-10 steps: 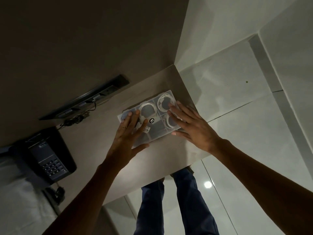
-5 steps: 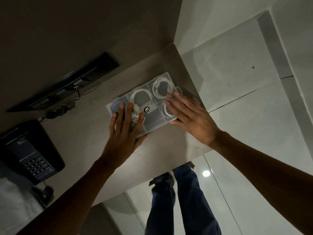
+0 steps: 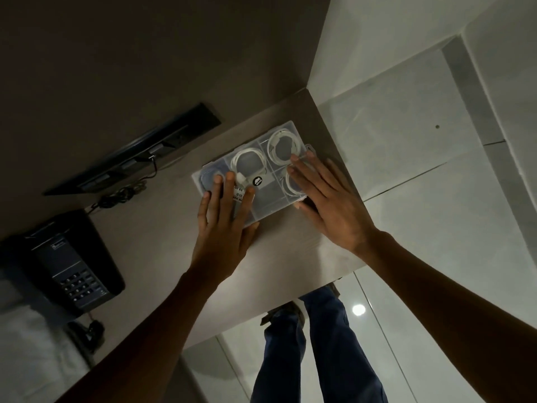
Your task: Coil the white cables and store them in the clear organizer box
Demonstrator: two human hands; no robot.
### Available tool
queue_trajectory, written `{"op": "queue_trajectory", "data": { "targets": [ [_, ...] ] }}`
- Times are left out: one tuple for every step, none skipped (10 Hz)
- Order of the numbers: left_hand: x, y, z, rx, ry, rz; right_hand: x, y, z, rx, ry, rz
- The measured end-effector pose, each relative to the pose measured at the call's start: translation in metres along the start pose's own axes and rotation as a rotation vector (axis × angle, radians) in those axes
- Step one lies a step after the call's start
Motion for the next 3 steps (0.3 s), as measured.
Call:
{"op": "queue_trajectory", "data": {
  "targets": [
    [-0.001,0.013,-0.001,0.078,0.075,0.033,-0.003,0.018,0.004,-0.047,-0.052,0.029],
    [-0.005,0.04,-0.003,0.136,0.078,0.043,-0.009,0.05,0.013,-0.145,-0.099,0.032],
    [0.003,0.066,-0.011,0.166,0.049,0.05,-0.008,0.088,0.027,-0.293,-0.134,-0.018]
  ]
}}
Point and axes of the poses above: each hand's wrist, its own x-axis away from the middle knuckle, its own y-axis out of the back of the hand, z = x × y, the point moved 9 cm from there along -x, towards the middle knuckle, and after that the axes turned 6 degrees about x, right-handed, at the moved point
